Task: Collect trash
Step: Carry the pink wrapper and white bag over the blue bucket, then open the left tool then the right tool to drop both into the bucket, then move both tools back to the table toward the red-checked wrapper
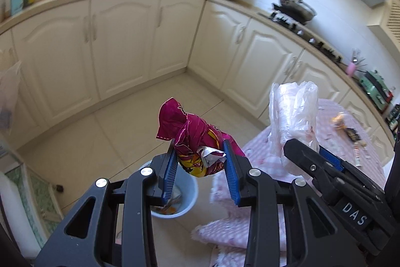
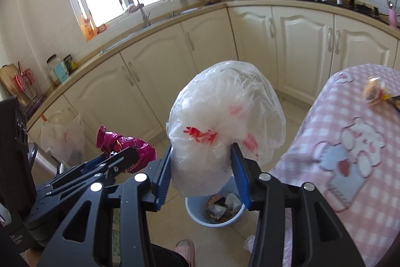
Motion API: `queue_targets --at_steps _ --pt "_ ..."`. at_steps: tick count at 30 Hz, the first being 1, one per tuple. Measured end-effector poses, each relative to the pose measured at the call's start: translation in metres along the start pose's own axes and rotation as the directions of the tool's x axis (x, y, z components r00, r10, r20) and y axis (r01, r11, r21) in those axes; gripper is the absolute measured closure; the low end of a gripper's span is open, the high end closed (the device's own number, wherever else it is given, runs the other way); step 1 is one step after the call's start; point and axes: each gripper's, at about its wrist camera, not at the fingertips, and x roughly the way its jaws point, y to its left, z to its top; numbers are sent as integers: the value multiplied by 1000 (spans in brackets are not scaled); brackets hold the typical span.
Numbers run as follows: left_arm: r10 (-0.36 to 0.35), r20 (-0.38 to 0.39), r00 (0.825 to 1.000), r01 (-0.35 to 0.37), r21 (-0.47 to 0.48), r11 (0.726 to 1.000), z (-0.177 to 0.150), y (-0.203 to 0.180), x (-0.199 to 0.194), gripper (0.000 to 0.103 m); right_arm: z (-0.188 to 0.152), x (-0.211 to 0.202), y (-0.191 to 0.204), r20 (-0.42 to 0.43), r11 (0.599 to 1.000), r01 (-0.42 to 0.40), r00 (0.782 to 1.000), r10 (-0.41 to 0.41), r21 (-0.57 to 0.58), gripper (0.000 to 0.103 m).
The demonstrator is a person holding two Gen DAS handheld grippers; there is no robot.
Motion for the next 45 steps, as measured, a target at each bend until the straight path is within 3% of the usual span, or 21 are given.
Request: queue_targets --at_steps 6,13,15,18,36,45 --pt "71 -66 995 -73 -20 997 -5 24 34 70 -9 47 0 -74 1000 -4 997 4 7 59" --pt "74 -100 992 -78 -36 996 2 34 67 67 -13 82 -7 -118 1000 15 993 -12 22 59" --pt "76 -103 992 -80 -38 996 4 36 73 63 -11 88 -13 -123 999 21 992 -17 28 58" --pt "59 -101 993 -63 -44 997 7 36 79 48 -11 96 -18 -131 999 32 991 -26 37 58" --pt "136 -127 983 -146 -72 987 -1 67 80 43 -15 127 5 -186 1000 -7 982 8 6 58" --pt "163 -91 982 -171 -96 981 12 80 70 43 1 135 17 -145 1000 -17 989 15 -16 47"
